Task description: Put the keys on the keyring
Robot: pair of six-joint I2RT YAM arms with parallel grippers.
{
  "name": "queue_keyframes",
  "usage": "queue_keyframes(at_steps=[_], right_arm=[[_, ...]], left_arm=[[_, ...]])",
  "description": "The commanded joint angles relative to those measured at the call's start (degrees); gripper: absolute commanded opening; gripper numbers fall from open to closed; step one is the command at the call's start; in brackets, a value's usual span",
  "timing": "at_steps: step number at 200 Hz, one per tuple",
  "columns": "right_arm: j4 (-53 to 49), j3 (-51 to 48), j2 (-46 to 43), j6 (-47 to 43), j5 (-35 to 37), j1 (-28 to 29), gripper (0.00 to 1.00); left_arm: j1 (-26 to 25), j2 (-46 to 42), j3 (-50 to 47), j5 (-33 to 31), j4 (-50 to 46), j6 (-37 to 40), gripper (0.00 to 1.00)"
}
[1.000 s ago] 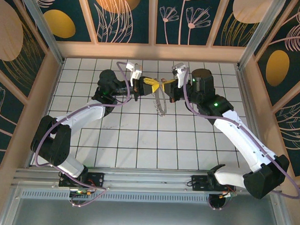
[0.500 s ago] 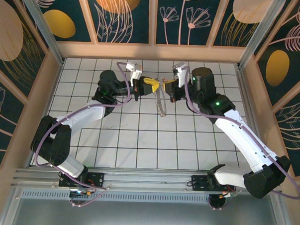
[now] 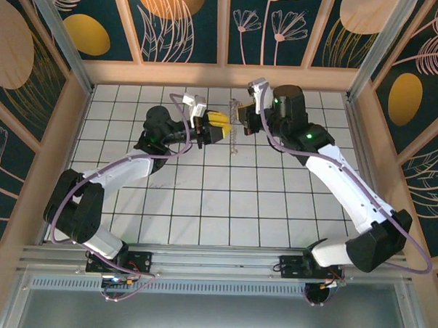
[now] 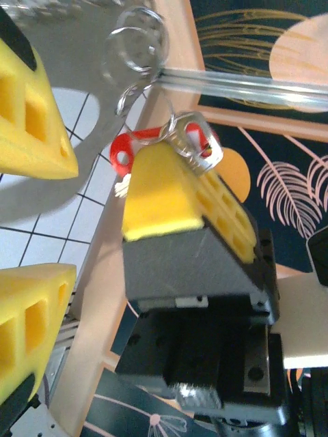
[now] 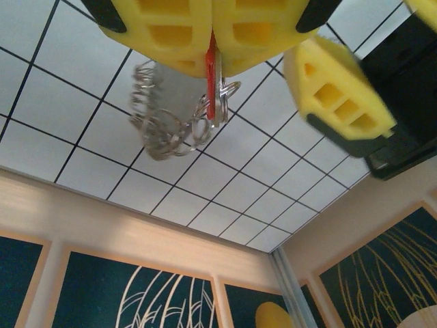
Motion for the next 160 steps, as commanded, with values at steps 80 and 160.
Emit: queue_keyframes(at_steps=[80, 160], right_arm=[[7.6, 16.1, 23.6, 0.4, -6.4, -6.6, 0.0], [16.6, 5.0, 29.1, 9.8, -8.2, -6.6, 0.0]], left_arm=[[2.1, -8.6, -7.4, -11.4, 1.2, -1.9, 0.44], [2.3, -12.4, -10.1, -18.0, -2.0, -2.7, 0.47]])
